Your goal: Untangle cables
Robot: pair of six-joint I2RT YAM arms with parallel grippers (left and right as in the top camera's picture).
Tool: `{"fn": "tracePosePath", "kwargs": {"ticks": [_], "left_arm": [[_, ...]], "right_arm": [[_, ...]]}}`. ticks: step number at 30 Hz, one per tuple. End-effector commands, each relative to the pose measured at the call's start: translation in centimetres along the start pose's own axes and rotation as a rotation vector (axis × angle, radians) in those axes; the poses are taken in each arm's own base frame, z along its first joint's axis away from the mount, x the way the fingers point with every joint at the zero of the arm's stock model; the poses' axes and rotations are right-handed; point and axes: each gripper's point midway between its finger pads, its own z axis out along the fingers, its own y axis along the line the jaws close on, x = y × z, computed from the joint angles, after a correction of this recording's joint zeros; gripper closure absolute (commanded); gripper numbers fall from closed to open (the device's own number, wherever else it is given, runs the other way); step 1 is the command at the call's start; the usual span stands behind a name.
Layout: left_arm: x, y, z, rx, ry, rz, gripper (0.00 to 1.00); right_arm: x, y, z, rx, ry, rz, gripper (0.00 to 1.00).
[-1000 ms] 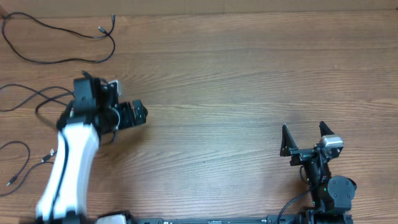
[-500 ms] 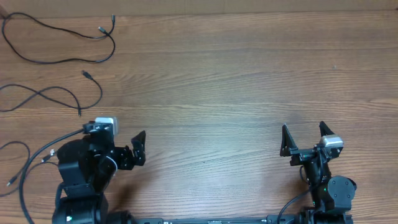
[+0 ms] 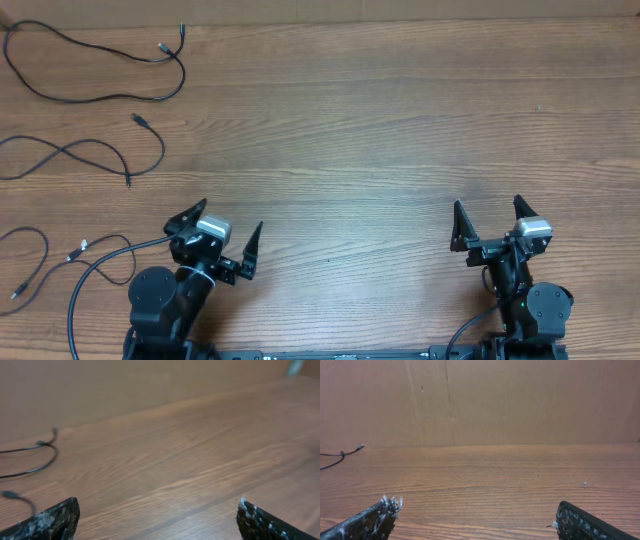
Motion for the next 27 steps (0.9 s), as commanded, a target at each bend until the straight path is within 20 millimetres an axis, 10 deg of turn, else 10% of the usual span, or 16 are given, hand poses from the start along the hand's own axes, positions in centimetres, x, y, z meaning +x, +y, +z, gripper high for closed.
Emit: {"fn": "tracePosePath", "kwargs": {"ticks": [1, 13, 27], "left_arm": [[0.3, 2.3, -0.2, -0.140, -0.023, 0.027, 0.00], [0.4, 6.6, -1.2, -0.390, -0.313, -0.106, 0.00], [4.2, 9.3, -1.8, -0.553, -0.173, -0.165, 0.00]], "right_arm": [[0.2, -0.4, 0.0, 0.018, -0.003, -0.005, 0.00], [0.2, -0.4, 0.0, 0.018, -0.003, -0.005, 0.00], [0.2, -0.4, 0.0, 0.018, -0.003, -0.005, 0.00]]}}
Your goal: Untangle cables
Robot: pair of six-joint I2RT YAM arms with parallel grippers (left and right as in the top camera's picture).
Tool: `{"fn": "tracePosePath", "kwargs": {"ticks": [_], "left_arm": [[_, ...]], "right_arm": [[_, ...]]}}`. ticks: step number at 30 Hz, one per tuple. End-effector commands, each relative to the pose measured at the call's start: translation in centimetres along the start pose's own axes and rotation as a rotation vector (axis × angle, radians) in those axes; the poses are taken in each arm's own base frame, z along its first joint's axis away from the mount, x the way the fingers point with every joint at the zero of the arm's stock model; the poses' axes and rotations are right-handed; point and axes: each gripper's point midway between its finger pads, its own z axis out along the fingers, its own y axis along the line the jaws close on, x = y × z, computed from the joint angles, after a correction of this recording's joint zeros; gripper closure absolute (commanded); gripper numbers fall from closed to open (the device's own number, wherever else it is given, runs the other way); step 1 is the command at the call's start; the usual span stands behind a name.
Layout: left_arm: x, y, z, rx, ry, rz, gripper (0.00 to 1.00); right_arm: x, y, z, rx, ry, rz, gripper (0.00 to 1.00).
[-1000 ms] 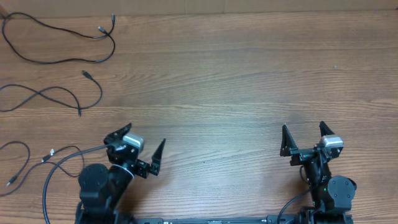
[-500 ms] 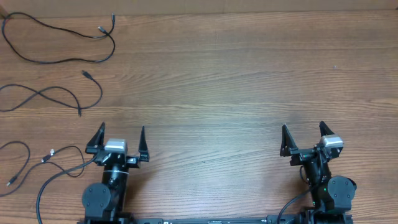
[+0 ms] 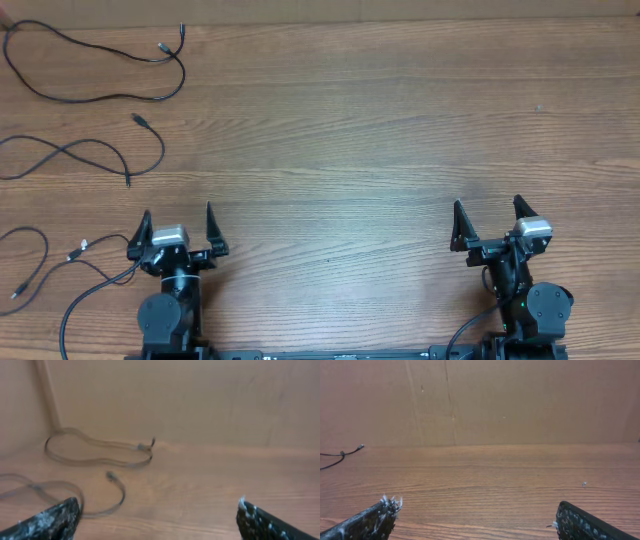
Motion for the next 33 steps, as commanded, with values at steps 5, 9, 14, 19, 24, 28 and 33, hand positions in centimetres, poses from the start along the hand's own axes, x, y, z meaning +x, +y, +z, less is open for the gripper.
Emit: {"fn": "tracePosePath", "kwargs": {"ticks": [5, 9, 14, 19, 24, 28, 33], "left_arm": [[0.7, 1.0, -0.1, -0.057, 0.023, -0.002, 0.00], [0.7, 0.9, -0.1, -0.050, 0.023, -0.009, 0.00], [0.8, 0.2, 0.0, -0.009, 0.028, -0.009, 0.00], [1.0, -0.7, -0.1, 0.043, 0.036, -0.009, 0.00], [0.9, 0.0, 0.0, 0.004, 0.033, -0.037, 0.00], [0.9, 0.1, 0.0, -0.003, 0.032, -0.060, 0.00], [0.9, 0.1, 0.0, -0.002, 0.032, -0.023, 0.00]], "right_arm": [[0.2, -0.3, 0.0, 0.017, -0.004, -0.005, 0.00], [0.2, -0.3, 0.0, 0.017, -0.004, -0.005, 0.00], [0.2, -0.3, 0.0, 0.017, -0.004, -0.005, 0.00], [0.2, -0.3, 0.0, 0.017, -0.004, -0.005, 0.00], [0.2, -0.3, 0.0, 0.017, -0.004, -0.005, 0.00], [0.2, -0.3, 0.0, 0.017, -0.004, -0.005, 0.00], [0.2, -0.3, 0.0, 0.017, -0.004, -0.005, 0.00]]}}
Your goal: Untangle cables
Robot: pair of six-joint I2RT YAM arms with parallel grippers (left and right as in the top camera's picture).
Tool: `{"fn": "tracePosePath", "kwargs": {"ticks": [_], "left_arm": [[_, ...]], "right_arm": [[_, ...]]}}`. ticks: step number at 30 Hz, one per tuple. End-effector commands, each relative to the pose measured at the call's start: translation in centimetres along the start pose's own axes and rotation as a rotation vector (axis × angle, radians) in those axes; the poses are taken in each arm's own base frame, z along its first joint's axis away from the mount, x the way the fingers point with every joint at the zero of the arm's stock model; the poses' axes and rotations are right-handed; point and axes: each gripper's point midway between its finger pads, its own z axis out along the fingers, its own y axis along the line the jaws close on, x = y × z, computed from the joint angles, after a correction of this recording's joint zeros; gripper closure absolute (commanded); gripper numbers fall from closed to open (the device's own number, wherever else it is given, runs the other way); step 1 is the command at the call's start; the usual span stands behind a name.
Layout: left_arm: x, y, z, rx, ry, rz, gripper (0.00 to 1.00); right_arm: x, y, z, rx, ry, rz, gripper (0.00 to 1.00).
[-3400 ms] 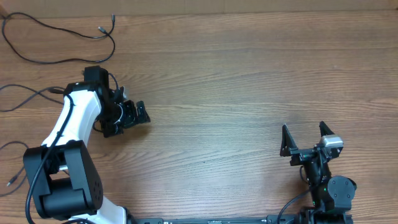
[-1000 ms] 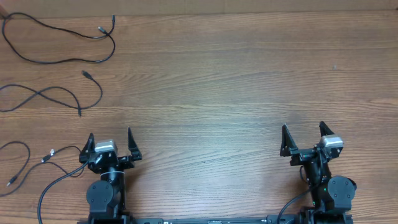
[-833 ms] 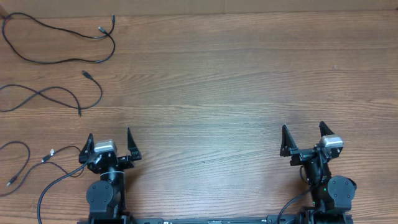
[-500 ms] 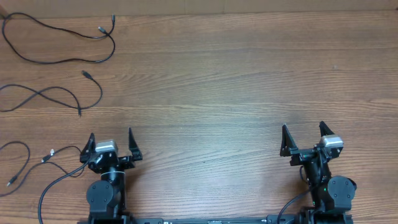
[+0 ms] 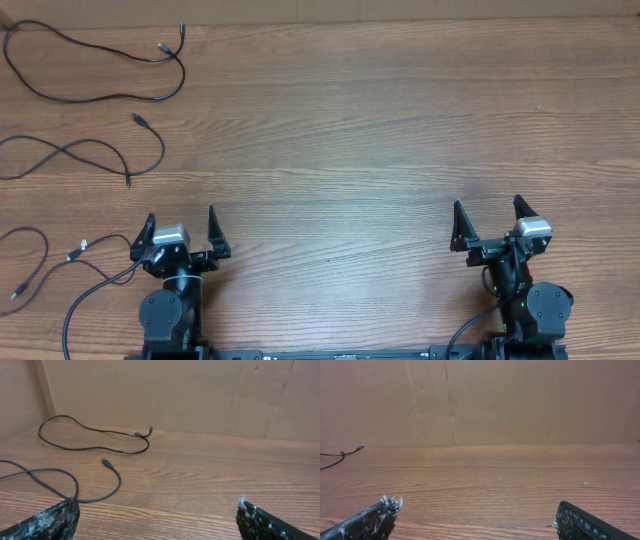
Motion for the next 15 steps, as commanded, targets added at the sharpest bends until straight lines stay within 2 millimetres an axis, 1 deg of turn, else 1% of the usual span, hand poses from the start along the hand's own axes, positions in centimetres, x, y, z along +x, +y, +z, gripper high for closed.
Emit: {"fn": "tracePosePath", "kwargs": {"ticks": [1, 15], "left_arm": [[0.01, 0.31, -0.03, -0.015, -0.004, 0.008, 0.00], [-0.04, 0.17, -0.02, -0.007, -0.006, 0.007, 0.00]], "right_arm": [[0.19, -0.33, 0.00, 0.017, -0.003, -0.005, 0.00], [0.19, -0.33, 0.00, 0.017, -0.003, -0.005, 0.00]]}}
